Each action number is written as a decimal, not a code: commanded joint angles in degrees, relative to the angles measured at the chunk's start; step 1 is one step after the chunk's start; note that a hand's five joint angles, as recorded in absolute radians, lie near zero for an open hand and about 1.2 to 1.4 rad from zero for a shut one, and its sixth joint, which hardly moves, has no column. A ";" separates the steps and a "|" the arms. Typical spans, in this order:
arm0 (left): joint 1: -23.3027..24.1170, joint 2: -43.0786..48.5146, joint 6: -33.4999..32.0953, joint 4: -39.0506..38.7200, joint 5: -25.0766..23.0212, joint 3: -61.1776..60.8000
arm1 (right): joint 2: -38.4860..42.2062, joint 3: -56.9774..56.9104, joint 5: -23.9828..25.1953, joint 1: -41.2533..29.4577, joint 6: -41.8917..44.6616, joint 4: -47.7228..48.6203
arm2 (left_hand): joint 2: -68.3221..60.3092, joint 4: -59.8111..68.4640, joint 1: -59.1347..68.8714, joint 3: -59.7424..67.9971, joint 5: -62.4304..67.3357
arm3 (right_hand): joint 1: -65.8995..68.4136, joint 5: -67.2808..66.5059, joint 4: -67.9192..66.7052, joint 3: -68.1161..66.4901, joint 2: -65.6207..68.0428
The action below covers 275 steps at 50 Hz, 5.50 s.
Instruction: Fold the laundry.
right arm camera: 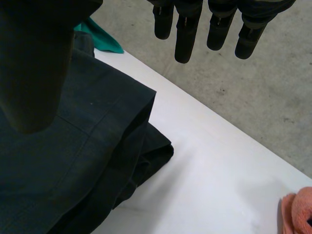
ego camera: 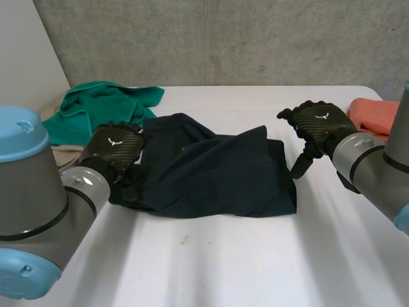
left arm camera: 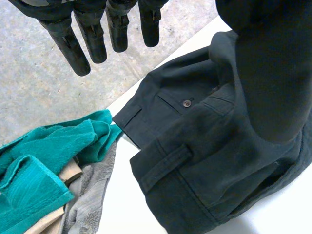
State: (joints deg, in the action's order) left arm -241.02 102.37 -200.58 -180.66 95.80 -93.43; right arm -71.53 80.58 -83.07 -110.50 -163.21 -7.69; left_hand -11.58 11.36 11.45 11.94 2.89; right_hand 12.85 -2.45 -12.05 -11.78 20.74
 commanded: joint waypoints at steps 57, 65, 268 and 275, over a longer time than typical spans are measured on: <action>6.78 24.79 16.28 -21.58 -34.60 35.88 | -1.60 -2.00 2.12 8.02 3.33 3.21 | -53.11 53.33 53.24 52.75 51.80 | -2.85 2.45 2.05 1.78 -10.74; 7.85 28.86 9.70 -16.24 -34.56 33.93 | -1.50 -1.04 4.49 8.37 3.86 3.47 | 1.58 -1.36 -1.45 -1.94 -2.89 | -2.85 2.45 2.05 1.78 -10.74; -0.59 22.26 -2.62 -0.48 -5.89 11.08 | 5.17 10.92 -3.15 0.20 3.07 20.96 | -15.77 15.99 15.90 15.41 14.46 | 67.15 -67.55 -67.95 -68.22 59.26; 0.11 17.96 -2.10 0.04 -3.96 10.73 | 5.26 10.92 -3.15 0.64 3.51 21.31 | -24.37 24.59 24.49 24.01 23.06 | 67.15 -67.55 -67.95 -68.22 59.26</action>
State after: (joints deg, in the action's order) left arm -241.49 123.73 -202.92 -180.77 90.43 -82.49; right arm -66.32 91.54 -86.22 -110.20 -160.02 13.30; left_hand -29.58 29.81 29.98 29.61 19.89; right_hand 63.14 -56.89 -68.56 -68.72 67.34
